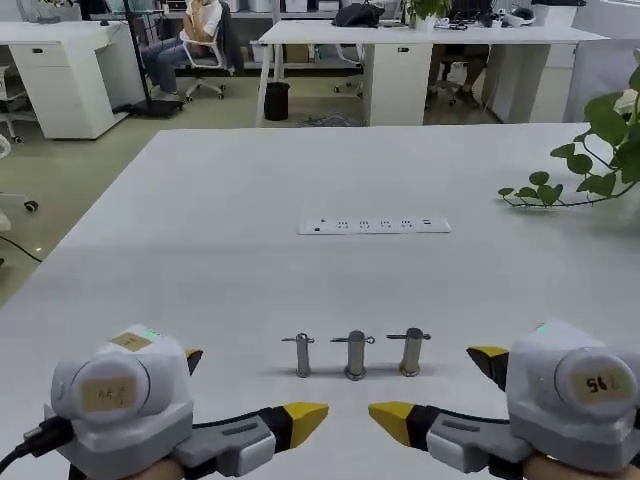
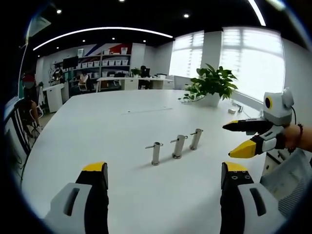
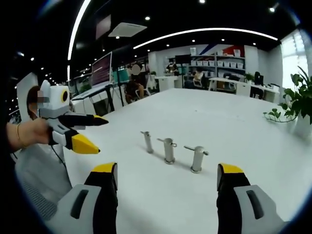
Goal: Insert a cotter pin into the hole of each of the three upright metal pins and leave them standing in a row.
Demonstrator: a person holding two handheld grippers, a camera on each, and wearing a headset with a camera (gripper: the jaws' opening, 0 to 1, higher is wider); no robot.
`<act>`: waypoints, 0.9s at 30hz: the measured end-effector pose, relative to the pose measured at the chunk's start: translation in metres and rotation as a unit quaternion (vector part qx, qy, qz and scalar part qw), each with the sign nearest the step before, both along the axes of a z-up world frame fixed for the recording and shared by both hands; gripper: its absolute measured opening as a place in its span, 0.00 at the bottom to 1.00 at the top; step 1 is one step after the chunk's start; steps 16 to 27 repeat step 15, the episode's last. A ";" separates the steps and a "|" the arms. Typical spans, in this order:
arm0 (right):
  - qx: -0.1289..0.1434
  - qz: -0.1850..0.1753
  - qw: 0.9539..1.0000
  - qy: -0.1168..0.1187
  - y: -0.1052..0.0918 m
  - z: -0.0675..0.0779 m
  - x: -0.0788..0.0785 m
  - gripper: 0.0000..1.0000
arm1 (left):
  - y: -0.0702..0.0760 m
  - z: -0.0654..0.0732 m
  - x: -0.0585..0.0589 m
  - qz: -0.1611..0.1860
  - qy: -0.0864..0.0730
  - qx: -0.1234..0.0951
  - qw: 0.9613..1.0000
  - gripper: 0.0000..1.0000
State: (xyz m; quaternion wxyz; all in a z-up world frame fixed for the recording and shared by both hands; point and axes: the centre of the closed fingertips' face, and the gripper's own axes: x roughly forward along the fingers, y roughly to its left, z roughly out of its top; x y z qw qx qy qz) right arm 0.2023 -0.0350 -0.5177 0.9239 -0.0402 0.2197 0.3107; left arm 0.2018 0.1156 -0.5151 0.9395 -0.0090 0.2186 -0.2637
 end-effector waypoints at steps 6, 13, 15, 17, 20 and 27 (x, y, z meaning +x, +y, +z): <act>0.006 -0.004 1.000 0.001 0.001 0.000 -0.002 0.80 | 0.001 0.001 -0.002 0.002 0.000 0.000 1.000 0.95; 0.014 -0.006 1.000 0.007 0.001 0.000 -0.004 0.78 | 0.000 0.000 -0.004 0.002 0.003 0.000 1.000 0.93; 0.015 -0.007 1.000 0.006 0.001 0.001 -0.005 0.78 | 0.001 0.001 -0.004 0.003 0.003 -0.002 1.000 0.93; 0.015 -0.007 1.000 0.006 0.001 0.001 -0.005 0.78 | 0.001 0.001 -0.004 0.003 0.003 -0.002 1.000 0.93; 0.015 -0.007 1.000 0.006 0.001 0.001 -0.005 0.78 | 0.001 0.001 -0.004 0.003 0.003 -0.002 1.000 0.93; 0.015 -0.007 1.000 0.006 0.001 0.001 -0.005 0.78 | 0.001 0.001 -0.004 0.003 0.003 -0.002 1.000 0.93</act>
